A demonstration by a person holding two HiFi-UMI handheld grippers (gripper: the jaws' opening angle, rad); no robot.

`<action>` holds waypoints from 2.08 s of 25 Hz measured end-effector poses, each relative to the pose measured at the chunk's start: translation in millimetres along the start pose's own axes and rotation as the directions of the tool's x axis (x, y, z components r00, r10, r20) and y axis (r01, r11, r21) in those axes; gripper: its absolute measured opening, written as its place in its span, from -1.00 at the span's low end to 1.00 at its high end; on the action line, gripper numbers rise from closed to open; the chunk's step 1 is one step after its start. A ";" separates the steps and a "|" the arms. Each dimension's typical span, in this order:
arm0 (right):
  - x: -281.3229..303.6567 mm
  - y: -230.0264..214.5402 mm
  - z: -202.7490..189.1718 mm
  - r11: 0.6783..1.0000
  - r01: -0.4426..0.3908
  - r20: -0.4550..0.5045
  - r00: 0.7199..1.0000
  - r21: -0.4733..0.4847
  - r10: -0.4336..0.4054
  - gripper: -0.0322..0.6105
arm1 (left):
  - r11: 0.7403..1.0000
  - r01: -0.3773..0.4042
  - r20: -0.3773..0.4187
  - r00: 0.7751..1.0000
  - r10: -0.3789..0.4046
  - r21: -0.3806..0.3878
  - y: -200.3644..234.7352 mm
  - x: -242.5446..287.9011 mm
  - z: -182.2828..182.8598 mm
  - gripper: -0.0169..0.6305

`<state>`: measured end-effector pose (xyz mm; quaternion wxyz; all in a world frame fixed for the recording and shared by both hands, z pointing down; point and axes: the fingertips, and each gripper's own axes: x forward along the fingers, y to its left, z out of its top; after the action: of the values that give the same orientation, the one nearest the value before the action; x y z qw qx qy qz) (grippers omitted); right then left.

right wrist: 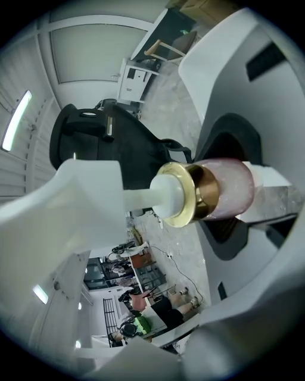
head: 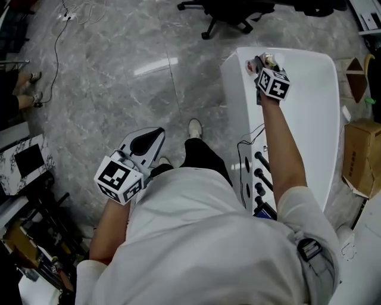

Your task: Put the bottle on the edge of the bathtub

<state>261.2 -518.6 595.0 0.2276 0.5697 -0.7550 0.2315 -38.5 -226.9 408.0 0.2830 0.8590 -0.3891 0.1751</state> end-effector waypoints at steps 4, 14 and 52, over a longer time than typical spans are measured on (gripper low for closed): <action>37.0 -14.9 -2.6 0.999 0.036 -0.007 0.999 0.003 -0.036 -0.20 | 0.999 -0.024 -0.031 0.999 0.023 -0.034 7.6 10.7 -5.2 -0.89; 103.8 -32.2 -12.4 0.994 0.098 0.004 0.995 0.038 -0.099 -0.20 | 0.994 -0.074 -0.083 0.994 0.067 -0.080 24.5 31.6 -11.4 -0.89; 1.4 20.8 -54.1 0.999 0.044 0.008 0.999 0.008 -0.044 -0.04 | 0.984 0.156 -0.066 0.986 -0.151 0.087 0.1 26.8 11.4 -0.89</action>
<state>245.1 -481.7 636.6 0.2272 0.5879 -0.7424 0.2271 -20.7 -249.3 413.1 0.2670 0.8930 -0.3048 0.1956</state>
